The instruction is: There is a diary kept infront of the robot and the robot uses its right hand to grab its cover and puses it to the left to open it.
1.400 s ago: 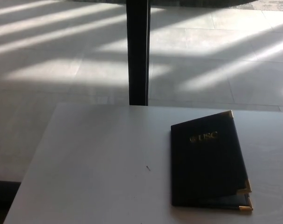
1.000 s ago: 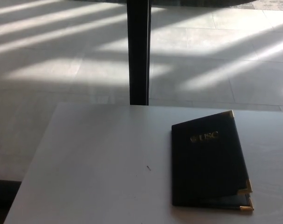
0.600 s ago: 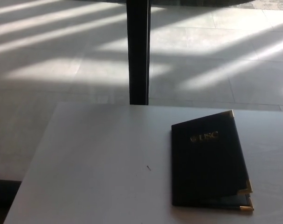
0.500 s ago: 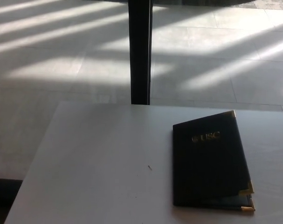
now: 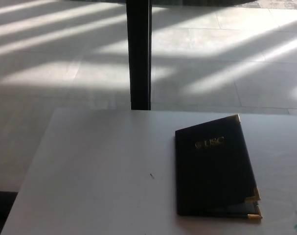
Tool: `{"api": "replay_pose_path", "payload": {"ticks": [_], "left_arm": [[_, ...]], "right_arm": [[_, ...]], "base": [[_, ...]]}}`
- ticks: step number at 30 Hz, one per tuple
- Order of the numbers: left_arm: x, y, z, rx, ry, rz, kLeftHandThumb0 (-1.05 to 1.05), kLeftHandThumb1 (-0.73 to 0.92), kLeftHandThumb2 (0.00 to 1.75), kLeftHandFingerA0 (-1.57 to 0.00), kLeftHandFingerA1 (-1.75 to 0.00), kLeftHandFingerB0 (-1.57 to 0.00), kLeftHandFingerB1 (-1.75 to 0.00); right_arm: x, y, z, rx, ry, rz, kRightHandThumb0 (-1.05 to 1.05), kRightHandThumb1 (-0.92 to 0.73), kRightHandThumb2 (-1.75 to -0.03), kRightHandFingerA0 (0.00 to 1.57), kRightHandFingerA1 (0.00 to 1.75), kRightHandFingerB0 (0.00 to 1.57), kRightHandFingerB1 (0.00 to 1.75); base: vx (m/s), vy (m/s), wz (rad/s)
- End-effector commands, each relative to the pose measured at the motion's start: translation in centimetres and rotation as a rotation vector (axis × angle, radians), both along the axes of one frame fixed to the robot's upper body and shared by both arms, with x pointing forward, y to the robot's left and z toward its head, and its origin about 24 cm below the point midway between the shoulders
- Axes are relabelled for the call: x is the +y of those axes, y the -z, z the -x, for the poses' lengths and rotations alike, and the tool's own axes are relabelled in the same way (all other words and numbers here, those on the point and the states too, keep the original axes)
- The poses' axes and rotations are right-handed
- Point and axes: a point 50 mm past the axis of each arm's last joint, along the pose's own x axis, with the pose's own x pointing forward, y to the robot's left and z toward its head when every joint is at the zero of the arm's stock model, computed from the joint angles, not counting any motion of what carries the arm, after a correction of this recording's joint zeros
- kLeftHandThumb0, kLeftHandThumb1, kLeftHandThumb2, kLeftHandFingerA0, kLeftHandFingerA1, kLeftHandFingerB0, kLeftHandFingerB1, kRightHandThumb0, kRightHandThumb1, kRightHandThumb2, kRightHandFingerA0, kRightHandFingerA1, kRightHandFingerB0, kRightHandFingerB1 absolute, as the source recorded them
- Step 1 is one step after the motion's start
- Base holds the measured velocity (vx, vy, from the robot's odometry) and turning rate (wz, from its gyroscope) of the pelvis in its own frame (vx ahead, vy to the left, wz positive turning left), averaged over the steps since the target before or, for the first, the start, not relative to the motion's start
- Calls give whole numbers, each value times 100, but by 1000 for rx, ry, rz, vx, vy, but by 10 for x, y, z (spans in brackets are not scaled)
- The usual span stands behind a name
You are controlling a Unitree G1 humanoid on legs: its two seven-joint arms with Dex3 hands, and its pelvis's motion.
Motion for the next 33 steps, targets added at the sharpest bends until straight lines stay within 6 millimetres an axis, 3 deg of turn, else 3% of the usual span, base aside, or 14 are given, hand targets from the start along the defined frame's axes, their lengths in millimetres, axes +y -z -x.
{"api": "replay_pose_path", "payload": {"ticks": [1, 2, 3, 4, 9, 11, 14, 23, 24, 25, 26, 27, 28, 33], "left_arm": [[6, -3, 5, -4, -52, 24, -105, 73, 161, -78, -145, -3, -98], [7, -3, 5, 0, -46, 18, -105, 73, 161, -78, -145, -3, -98], [7, -3, 5, 0, -46, 17, -105, 73, 161, -78, -145, -3, -98], [7, -3, 5, -2, -43, 16, -105, 74, 162, -79, -146, -9, -101], [8, -5, 4, 3, -47, 10, -105, 76, 163, -80, -147, 0, -96], [8, -5, 3, 6, -56, 12, -105, 75, 163, -85, -149, -18, -107], [8, -5, 3, 4, -57, 15, -105, 74, 162, -70, -141, -5, -100], [9, -6, 4, 9, -46, 8, -104, 74, 161, -71, -141, 0, -94], [9, -6, 4, 10, -45, 5, -105, 74, 162, -84, -149, -2, -98], [9, -6, 4, 12, -42, 4, -105, 75, 163, -90, -152, -2, -98], [9, -6, 4, 13, -41, 3, -105, 75, 163, -90, -152, -2, -98], [10, -7, 4, 14, -42, 3, -105, 77, 164, -88, -151, -4, -99], [10, -7, 4, 5, -42, 8, -105, 76, 163, -76, -145, 0, -96], [10, -6, 6, 13, -60, 9, -105, 78, 163, -86, -149, -8, -101]], "right_arm": [[73, 4, -45, 49, -300, -45, -61, -92, -82, 28, 43, 19, 36], [85, 15, -48, 72, -343, -47, -67, -87, -98, 26, 50, 20, 45], [87, 16, -48, 75, -347, -47, -67, -87, -98, 26, 50, 20, 45], [91, 19, -48, 87, -362, -42, -64, -92, -81, 33, 45, 21, 36], [106, 29, -51, 110, -404, -68, -69, -92, -79, 32, 49, 22, 40], [115, 36, -52, 142, -425, -77, -73, -92, -75, 37, 50, 25, 39], [124, 43, -53, 174, -460, -83, -73, -92, -76, 40, 53, 27, 41], [148, 60, -50, 249, -541, -97, -77, -92, -77, 41, 55, 30, 43], [150, 62, -49, 258, -545, -97, -72, -92, -79, 42, 54, 32, 41], [154, 64, -49, 273, -551, -95, -71, -80, -110, 39, 61, 30, 53], [156, 65, -49, 278, -553, -95, -71, -80, -110, 39, 61, 30, 53], [158, 67, -49, 285, -556, -97, -79, -84, -86, 42, 57, 31, 46], [161, 68, -50, 288, -564, -96, -75, -92, -77, 45, 57, 32, 43], [174, 73, -51, 285, -607, -114, -79, -86, -83, 40, 58, 27, 44]], "base": [[4, 3, 6], [3, 2, 6], [2, 1, 9], [0, 0, 8], [0, 0, 0], [0, 0, 0], [0, 0, 0], [0, 0, 0], [0, 0, 0], [0, 0, 0], [0, 0, 0], [0, 0, 0], [0, 0, 0], [0, 0, 0]]}}
